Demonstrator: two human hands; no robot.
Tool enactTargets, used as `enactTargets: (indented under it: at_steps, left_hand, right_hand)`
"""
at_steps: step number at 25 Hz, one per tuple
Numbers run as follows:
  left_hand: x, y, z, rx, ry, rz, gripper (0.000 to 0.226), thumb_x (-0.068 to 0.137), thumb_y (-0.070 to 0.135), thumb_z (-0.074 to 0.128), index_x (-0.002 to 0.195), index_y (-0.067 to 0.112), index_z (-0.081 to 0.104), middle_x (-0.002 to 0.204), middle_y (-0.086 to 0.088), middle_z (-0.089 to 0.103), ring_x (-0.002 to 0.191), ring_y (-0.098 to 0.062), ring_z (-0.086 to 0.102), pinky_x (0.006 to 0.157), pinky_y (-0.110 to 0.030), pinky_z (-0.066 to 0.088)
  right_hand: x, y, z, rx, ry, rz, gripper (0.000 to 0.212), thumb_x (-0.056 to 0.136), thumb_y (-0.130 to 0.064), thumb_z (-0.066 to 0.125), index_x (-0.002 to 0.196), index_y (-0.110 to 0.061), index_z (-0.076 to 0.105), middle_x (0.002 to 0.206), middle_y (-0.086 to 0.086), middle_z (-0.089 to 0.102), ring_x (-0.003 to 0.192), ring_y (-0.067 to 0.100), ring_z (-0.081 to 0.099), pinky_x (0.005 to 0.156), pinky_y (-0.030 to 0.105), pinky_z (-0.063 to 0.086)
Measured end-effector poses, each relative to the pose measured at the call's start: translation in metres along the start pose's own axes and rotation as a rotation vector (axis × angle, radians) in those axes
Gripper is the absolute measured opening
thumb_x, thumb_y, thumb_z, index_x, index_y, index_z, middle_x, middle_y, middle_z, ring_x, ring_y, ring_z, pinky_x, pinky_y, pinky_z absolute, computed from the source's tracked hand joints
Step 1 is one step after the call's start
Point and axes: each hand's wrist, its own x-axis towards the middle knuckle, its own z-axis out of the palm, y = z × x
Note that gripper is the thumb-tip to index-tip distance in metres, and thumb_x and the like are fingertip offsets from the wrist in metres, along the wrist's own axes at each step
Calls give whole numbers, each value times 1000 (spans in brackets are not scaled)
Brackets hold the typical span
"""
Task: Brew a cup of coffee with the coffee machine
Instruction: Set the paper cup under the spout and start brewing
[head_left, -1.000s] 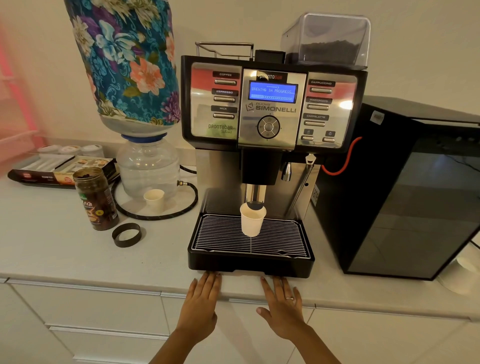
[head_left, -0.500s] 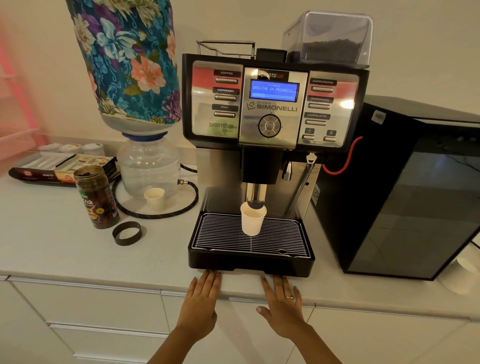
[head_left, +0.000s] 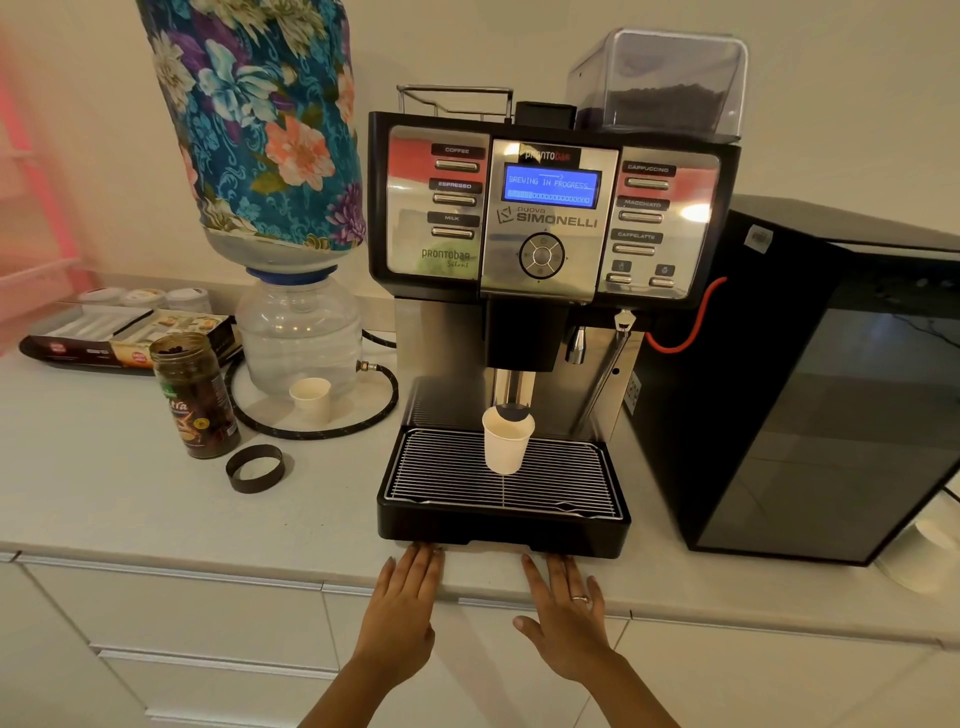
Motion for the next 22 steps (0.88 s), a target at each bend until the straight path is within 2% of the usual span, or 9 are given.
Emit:
enactTargets:
  at_steps: [5,10,13,16,22]
  left_hand:
    - [-1,0,-1,-14,-19,-18,110,38,29,89,135,14,39,133,-7,58,123,-28,54,111,-39,6]
    - [-1,0,0,-9,-10,-19,108,39,28,88,135,13,40,134,-7,57,123,-29,54,111,-39,5]
    - [-1,0,-1,-8,-13,-18,109,39,30,89,135,14,39,133,-7,58,122,-28,54,114,-40,11]
    - [-1,0,-1,-16,-22,-24,110,39,29,89,135,14,39,133,-8,58,122,-29,54,111,-40,5]
    - [-1,0,-1,-15,-34,-34,109,39,28,88,135,13,39,133,-8,58,123,-29,54,110,-40,4]
  right_hand:
    - [1,0,1,-1,0,-2,98,48,-69,74,132,-28,44,124,7,63,109,28,63,80,50,50]
    - [1,-1,1,-3,9,5,98,48,-71,72,132,-28,45,123,6,64,109,27,63,81,49,50]
    - [0,0,2,-15,-11,9,97,50,-71,71,133,-28,44,125,6,63,111,27,62,82,49,49]
    - [0,0,3,-6,-9,8,97,51,-70,72,133,-28,44,126,7,62,111,28,62,82,50,49]
    - [1,0,2,-7,-14,12,97,50,-71,71,132,-28,45,125,6,63,110,28,62,81,49,49]
